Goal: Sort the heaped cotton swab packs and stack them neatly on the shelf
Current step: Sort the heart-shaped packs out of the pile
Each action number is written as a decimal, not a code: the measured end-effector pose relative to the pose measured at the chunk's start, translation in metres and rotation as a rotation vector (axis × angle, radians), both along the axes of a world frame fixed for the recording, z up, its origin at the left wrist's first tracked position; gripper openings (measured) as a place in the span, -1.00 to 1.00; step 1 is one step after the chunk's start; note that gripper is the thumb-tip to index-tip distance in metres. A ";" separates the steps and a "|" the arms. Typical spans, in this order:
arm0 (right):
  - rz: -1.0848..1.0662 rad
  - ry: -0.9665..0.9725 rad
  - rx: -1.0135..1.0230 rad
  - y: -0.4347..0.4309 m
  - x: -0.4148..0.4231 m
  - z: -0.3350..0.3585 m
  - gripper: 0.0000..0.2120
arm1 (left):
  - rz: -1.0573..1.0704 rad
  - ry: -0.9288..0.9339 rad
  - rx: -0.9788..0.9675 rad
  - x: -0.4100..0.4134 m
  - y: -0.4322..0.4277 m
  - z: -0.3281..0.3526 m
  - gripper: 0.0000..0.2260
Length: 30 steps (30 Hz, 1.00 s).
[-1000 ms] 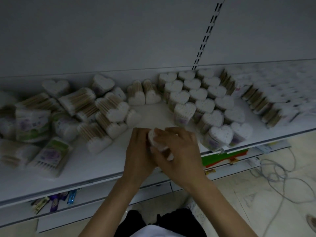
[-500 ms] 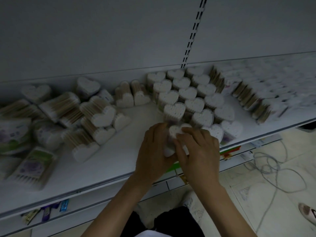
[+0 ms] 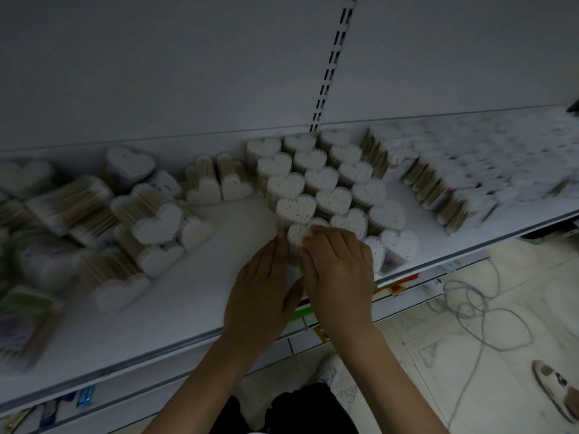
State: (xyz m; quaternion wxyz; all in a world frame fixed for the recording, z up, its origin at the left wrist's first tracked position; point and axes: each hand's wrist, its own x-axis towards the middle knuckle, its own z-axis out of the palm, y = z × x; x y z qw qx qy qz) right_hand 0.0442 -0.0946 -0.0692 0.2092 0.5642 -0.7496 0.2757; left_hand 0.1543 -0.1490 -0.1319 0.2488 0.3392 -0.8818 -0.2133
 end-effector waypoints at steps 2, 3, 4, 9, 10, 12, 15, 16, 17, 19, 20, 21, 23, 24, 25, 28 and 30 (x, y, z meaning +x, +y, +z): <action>0.000 -0.009 0.023 0.001 -0.001 0.001 -0.84 | -0.031 0.020 0.023 0.000 0.000 0.003 -0.32; -0.006 -0.018 0.042 0.002 -0.002 0.003 -0.82 | -0.051 0.059 0.059 0.000 0.001 0.004 -0.35; -0.009 -0.032 0.060 0.002 -0.003 0.005 -0.81 | -0.054 0.118 0.109 0.001 0.001 0.007 -0.39; 0.021 -0.104 -0.038 -0.006 0.005 0.024 -0.80 | 0.108 0.231 0.108 0.027 -0.012 0.027 -0.49; 0.062 -0.105 -0.065 -0.014 0.008 0.029 -0.82 | 0.142 0.208 0.046 0.036 -0.018 0.026 -0.53; 0.176 -0.113 -0.058 -0.039 0.017 0.037 -0.87 | 0.201 0.172 0.007 0.054 -0.027 0.018 -0.57; 0.276 -0.109 0.112 -0.091 0.034 0.044 -0.79 | 0.242 0.156 0.046 0.065 -0.036 0.005 -0.64; 0.269 -0.103 0.198 -0.108 0.039 0.045 -0.74 | 0.258 0.156 0.077 0.064 -0.038 0.004 -0.68; 0.251 -0.089 0.285 -0.124 0.043 0.045 -0.70 | 0.274 0.157 0.103 0.062 -0.039 0.005 -0.71; 0.200 -0.009 0.450 -0.152 0.046 0.042 -0.66 | 0.296 0.168 0.113 0.059 -0.039 0.007 -0.73; 0.178 0.033 0.520 -0.162 0.046 0.041 -0.65 | 0.303 0.182 0.108 0.059 -0.039 0.009 -0.74; 0.164 0.067 0.578 -0.170 0.047 0.041 -0.64 | 0.311 0.201 0.107 0.060 -0.039 0.009 -0.76; 0.157 0.129 0.645 -0.179 0.048 0.042 -0.62 | 0.326 0.215 0.111 0.061 -0.039 0.010 -0.80; 0.161 0.145 0.665 -0.181 0.048 0.042 -0.61 | 0.328 0.212 0.112 0.062 -0.039 0.010 -0.81; 0.166 0.140 0.681 -0.182 0.047 0.042 -0.58 | 0.327 0.210 0.115 0.061 -0.039 0.010 -0.80; 0.159 0.094 0.708 -0.181 0.042 0.039 -0.54 | 0.309 0.198 0.116 0.062 -0.040 0.008 -0.80; 0.149 0.066 0.712 -0.179 0.042 0.037 -0.59 | 0.302 0.199 0.137 0.062 -0.040 0.008 -0.80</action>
